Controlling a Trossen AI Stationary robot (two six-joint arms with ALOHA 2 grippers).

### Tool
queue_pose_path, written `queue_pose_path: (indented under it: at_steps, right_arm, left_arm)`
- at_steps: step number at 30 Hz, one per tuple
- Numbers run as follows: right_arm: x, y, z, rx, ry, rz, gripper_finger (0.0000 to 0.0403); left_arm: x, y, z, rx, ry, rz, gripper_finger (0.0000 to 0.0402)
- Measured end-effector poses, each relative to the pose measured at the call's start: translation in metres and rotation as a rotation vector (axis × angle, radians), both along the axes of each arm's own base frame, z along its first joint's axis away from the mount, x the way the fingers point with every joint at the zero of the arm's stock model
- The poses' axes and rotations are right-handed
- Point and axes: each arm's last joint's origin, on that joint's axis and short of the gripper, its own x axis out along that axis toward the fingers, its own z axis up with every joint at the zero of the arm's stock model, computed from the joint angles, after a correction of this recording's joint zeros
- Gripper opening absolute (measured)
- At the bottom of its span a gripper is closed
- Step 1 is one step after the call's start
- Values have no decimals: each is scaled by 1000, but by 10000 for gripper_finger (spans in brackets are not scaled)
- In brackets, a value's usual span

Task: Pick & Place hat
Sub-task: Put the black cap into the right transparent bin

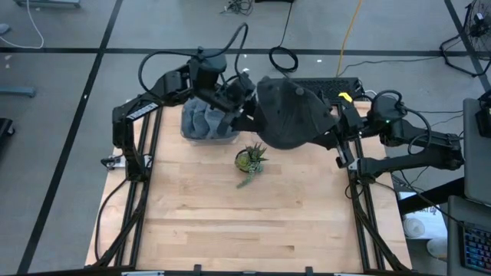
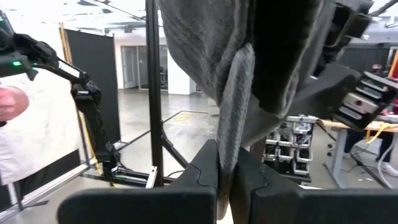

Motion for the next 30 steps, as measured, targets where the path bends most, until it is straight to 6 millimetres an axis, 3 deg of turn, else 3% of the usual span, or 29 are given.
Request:
queue_pose_path:
  at_steps: [4, 10, 12, 18, 30]
  right_arm:
    - [0, -1, 0, 0, -3, -24, 0]
    - [7, -2, -3, 19, 18, -28, 7]
    - [10, -2, -4, 56, 39, -29, 15]
    - [17, -4, -10, 198, 107, -23, 57]
    - [22, -7, -10, 374, 125, -87, 202]
  left_arm:
    - [-3, -1, 1, 10, -10, -25, 179]
    - [-8, 6, 3, -30, -5, -97, 41]
    - [-9, 8, 1, -39, 15, -96, 15]
    - [-20, 13, -13, 22, 126, -114, 9]
    - [-88, 29, -11, 177, 284, -31, 9]
